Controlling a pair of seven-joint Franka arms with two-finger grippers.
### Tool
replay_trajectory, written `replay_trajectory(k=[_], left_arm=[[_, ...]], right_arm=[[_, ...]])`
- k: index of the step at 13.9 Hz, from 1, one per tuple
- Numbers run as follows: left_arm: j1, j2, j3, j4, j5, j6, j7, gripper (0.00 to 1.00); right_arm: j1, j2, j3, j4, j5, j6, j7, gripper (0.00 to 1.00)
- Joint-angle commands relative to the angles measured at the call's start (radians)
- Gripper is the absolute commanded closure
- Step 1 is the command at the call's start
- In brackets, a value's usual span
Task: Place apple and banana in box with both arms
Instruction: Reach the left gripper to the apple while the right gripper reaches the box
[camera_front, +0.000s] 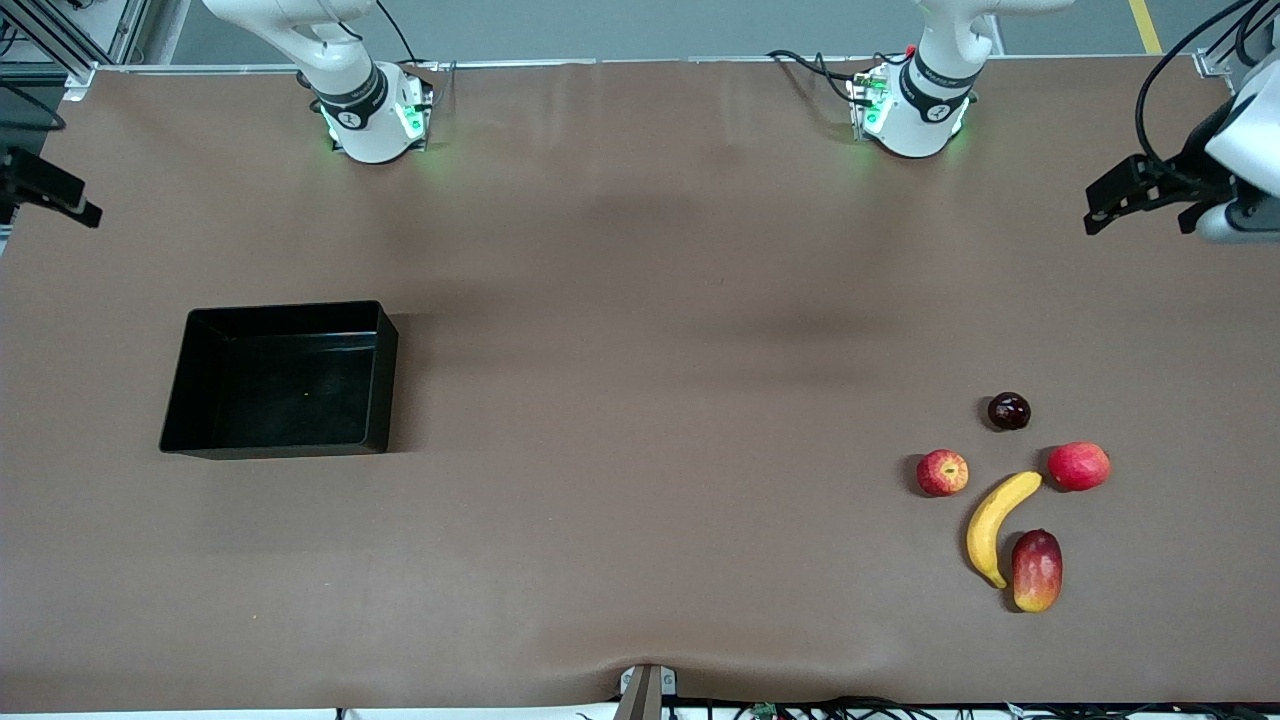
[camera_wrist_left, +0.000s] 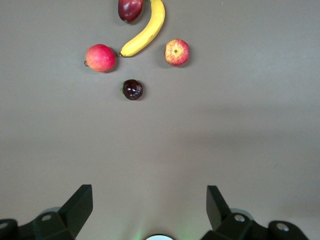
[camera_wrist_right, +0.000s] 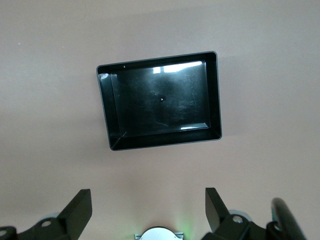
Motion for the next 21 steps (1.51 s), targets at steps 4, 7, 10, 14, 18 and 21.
replay_trajectory(k=[4,7,10,14,18,21], left_arm=[[-0.013,0.23,-0.013,0.049,0.006,0.099,-0.013,0.0],[-0.028,0.301,-0.016,-0.023,0.008,0.25,-0.013,0.0],[-0.028,0.316,-0.028,-0.185,0.008,0.485,-0.011,0.0],[-0.017,0.402,-0.028,-0.279,0.025,0.709,0.015,0.0],[-0.026,0.539,-0.028,-0.233,0.023,0.851,0.041,0.0],[-0.031,0.635,-0.022,-0.138,0.04,0.865,0.05,0.0]], right_arm=[[-0.108,0.193,-0.044,0.041,-0.026,-0.031,-0.161,0.0],[-0.192,0.287,-0.058,-0.017,-0.013,0.061,-0.178,0.0],[-0.219,0.293,-0.058,-0.174,-0.011,0.273,-0.202,0.0],[-0.234,0.356,-0.056,-0.277,0.044,0.465,-0.259,0.0],[-0.231,0.434,-0.051,-0.312,0.047,0.607,-0.4,0.0],[-0.226,0.459,-0.048,-0.369,0.049,0.719,-0.416,0.0]])
